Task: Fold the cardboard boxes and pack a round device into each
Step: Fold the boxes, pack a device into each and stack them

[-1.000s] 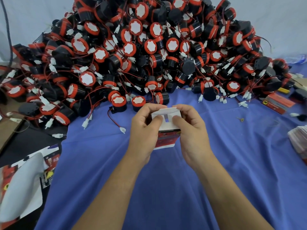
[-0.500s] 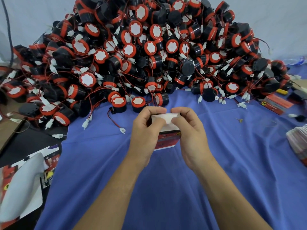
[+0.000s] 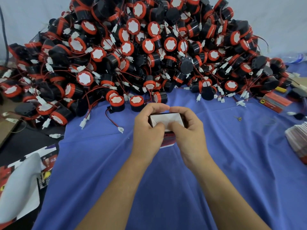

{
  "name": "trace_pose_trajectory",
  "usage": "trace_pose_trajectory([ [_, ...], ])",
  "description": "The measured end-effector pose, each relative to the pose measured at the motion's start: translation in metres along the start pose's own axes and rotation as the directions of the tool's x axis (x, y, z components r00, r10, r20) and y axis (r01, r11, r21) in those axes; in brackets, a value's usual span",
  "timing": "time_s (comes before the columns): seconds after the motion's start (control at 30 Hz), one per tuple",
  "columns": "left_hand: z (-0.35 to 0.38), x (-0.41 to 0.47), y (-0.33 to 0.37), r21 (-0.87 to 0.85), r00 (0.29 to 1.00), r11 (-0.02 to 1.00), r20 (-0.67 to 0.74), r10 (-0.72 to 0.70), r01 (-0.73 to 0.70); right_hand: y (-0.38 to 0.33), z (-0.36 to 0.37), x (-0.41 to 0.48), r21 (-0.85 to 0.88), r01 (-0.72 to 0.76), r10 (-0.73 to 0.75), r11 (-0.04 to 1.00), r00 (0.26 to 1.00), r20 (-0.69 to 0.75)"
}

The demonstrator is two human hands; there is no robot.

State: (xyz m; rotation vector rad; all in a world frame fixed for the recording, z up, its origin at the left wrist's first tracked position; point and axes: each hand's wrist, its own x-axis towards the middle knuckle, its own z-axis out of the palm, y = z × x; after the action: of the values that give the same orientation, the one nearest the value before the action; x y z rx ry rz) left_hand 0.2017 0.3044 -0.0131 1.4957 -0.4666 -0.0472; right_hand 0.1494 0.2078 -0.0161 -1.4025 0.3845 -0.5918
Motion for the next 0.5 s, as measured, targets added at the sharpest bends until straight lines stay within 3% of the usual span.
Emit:
trace_pose_trajectory([
  [0.17, 0.009, -0.003, 0.001, -0.064, 0.998, 0.997, -0.059, -0.036, 0.032, -0.003, 0.007, -0.002, 0.015, -0.061, 0.062, 0.998, 0.993, -0.100],
  [0.27, 0.005, -0.003, 0.002, -0.033, 0.998, 0.998, -0.012, -0.060, 0.060, -0.007, 0.004, -0.004, 0.022, -0.079, 0.081, 0.997, 0.990, -0.112],
  [0.37, -0.002, 0.002, 0.000, -0.057, 0.968, 0.970, 0.098, -0.232, 0.238, -0.011, 0.002, -0.004, 0.084, -0.082, 0.093, 0.993, 0.988, -0.123],
  [0.5, -0.015, 0.006, -0.005, -0.089, 0.859, 0.871, 0.241, -0.451, 0.483, -0.013, 0.001, -0.005, 0.140, -0.068, 0.087, 0.988, 0.987, -0.133],
])
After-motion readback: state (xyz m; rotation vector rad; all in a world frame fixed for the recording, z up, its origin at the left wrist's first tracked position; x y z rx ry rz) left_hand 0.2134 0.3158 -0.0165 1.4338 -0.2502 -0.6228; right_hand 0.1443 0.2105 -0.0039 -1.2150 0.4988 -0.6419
